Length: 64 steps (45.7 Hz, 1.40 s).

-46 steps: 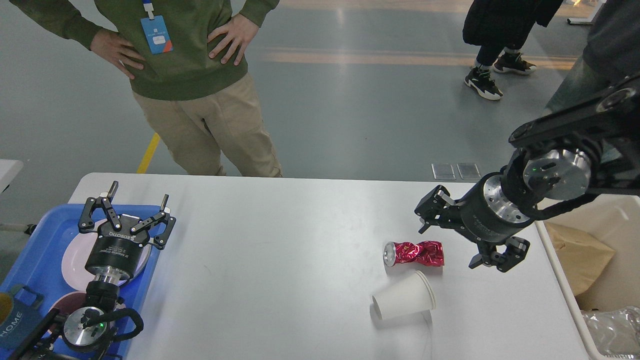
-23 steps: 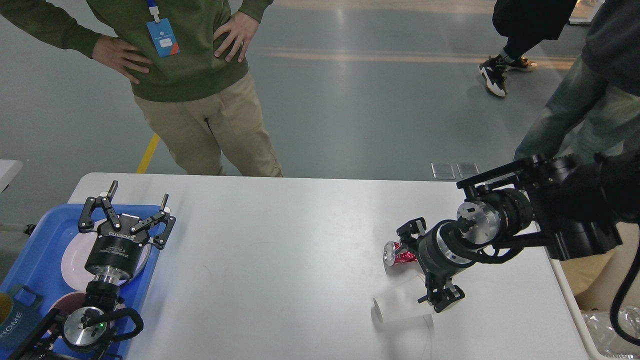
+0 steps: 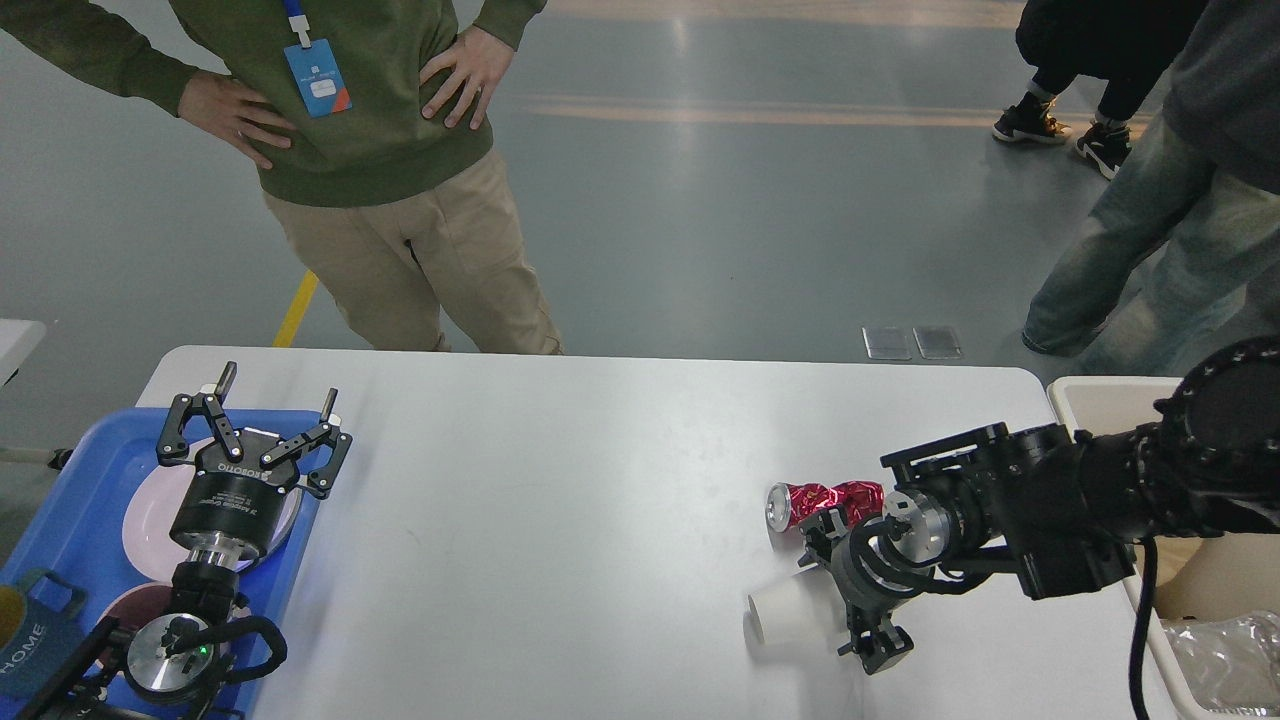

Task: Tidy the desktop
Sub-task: 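Lower the right gripper and grasp the white paper cup, then carry the paper cup to the beige bin and release it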

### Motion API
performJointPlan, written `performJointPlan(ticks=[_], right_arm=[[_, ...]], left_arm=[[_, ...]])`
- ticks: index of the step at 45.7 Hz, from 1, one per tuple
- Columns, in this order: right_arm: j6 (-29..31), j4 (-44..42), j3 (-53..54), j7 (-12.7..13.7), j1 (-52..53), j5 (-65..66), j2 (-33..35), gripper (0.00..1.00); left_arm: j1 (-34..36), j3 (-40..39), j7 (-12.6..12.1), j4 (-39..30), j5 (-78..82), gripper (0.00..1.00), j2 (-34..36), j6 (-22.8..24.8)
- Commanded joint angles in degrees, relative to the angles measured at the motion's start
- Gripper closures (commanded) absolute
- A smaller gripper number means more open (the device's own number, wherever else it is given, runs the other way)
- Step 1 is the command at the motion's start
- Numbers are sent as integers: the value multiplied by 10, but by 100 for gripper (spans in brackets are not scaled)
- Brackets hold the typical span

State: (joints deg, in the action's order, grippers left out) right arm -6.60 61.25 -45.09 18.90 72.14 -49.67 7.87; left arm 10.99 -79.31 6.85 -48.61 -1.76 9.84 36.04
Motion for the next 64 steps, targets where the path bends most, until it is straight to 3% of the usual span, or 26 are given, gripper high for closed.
performJointPlan(ticks=[1,7,13,18,22,25,44,49,53,64], right_arm=[[0,-12,2,0,-8,0,-2,0],[0,-12,6,1,-8,-1,0,8],[3,-8,6,1,-4,-2,1,25],[15,6,11,1,-4,-7,5,63],[18,8,12,1,-4,-7,11,78],[19,10,12,1,-5,-7,12,100],[21,61,4,3,40,0,54,100],[26,96,-7,19,80,14,71,100],[63,138,-39,39,134,48,83,100],[208,265,-178,32,339,149,130,100]], left_arm=[[0,0,0,-1,0,3,0,0],[0,0,0,0,0,3,0,0],[0,0,0,0,0,3,0,0],[0,-1,0,0,0,3,0,0],[0,-1,0,0,0,3,0,0],[0,-1,0,0,0,3,0,0],[0,-1,0,0,0,3,0,0],[0,-1,0,-1,0,3,0,0],[0,-1,0,0,0,3,0,0],[0,-1,0,-1,0,3,0,0]])
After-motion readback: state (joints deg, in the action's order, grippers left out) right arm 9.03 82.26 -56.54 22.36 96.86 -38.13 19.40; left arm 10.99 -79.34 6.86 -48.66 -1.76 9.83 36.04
